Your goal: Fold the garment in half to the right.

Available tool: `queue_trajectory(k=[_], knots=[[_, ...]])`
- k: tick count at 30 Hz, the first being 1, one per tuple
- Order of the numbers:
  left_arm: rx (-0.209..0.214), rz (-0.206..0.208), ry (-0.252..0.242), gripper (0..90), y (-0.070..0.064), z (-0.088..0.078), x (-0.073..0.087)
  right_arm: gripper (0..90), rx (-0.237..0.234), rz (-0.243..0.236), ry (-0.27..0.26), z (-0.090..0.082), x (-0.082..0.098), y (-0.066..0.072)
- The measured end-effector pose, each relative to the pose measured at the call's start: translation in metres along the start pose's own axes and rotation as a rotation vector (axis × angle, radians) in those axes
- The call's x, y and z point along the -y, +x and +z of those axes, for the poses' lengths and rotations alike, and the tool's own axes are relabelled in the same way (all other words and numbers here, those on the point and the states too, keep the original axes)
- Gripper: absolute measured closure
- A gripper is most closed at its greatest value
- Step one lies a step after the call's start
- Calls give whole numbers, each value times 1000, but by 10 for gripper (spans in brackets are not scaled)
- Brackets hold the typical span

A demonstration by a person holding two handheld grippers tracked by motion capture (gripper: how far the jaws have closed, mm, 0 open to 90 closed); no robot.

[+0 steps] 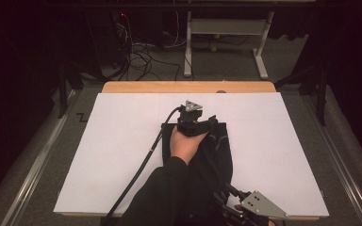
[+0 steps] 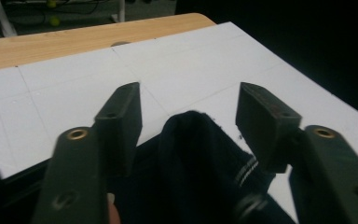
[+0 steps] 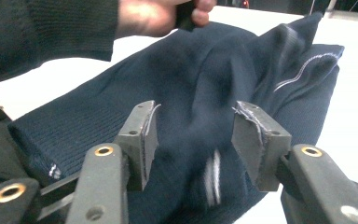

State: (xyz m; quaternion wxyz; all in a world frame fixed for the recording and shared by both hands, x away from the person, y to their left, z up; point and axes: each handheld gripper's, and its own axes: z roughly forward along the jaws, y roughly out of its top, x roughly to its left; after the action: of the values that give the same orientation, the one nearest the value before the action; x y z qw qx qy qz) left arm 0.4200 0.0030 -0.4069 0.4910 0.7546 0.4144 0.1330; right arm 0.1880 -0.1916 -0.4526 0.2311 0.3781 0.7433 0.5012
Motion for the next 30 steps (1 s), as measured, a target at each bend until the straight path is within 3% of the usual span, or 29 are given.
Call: queue_trajectory(k=[5, 9, 12, 19, 22, 25, 30], knots=[[32, 36, -12, 269, 13, -22, 15, 490, 5, -11, -11, 0, -2, 0], [4, 51, -12, 183, 27, -44, 35, 495, 6, -9, -11, 3, -5, -3], [-23, 73, -34, 169, 38, -63, 52, 521, 1, -7, -8, 7, -9, -5], [-21, 60, -61, 123, 62, -105, 84, 586, -6, -12, 3, 22, -21, -9], [-5, 31, -80, 104, 68, -121, 97, 628, -14, -17, 25, 31, -25, -13], [-18, 16, -89, 51, 73, -137, 111, 664, -12, -25, 51, 41, -31, -17], [-22, 44, -82, 0, 77, -156, 125, 703, -10, -35, 92, 64, -47, -24]])
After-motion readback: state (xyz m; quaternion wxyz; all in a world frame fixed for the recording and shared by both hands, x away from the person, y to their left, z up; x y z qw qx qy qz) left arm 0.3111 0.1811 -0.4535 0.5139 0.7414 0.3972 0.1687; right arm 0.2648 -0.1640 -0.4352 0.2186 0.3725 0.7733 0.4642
